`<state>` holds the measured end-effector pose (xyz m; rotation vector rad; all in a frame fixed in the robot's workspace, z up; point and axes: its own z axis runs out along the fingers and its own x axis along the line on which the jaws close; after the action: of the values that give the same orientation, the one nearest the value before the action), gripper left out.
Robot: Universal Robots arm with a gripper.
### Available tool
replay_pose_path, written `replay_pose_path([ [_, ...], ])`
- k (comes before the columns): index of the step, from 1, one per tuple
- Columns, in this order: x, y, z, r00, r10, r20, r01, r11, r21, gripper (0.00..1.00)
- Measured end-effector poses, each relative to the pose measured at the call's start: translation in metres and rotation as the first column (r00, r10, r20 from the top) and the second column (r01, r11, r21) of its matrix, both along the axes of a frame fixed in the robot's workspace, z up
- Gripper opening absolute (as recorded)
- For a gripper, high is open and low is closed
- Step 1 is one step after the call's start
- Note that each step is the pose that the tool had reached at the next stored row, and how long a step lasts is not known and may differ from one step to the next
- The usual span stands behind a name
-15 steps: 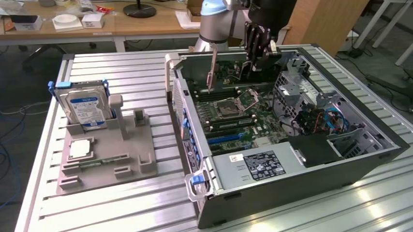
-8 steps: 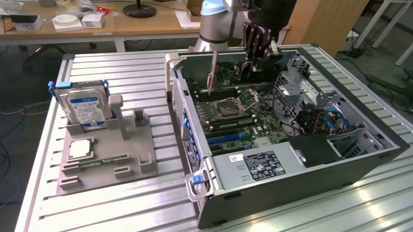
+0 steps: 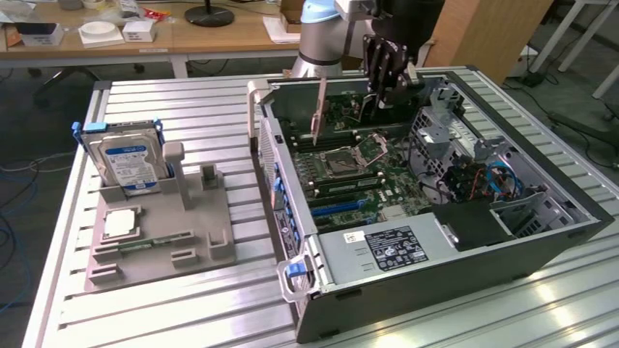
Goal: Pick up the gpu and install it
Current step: 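Insert the gpu into the slot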
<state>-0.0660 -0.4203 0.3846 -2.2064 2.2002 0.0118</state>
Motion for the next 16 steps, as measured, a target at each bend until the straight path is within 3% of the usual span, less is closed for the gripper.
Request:
replay_pose_path([
  [16,0.0,0.0,-0.0022,0.9999,0.015,0.0002,-0.015,0.9999,0.0004,0.27],
])
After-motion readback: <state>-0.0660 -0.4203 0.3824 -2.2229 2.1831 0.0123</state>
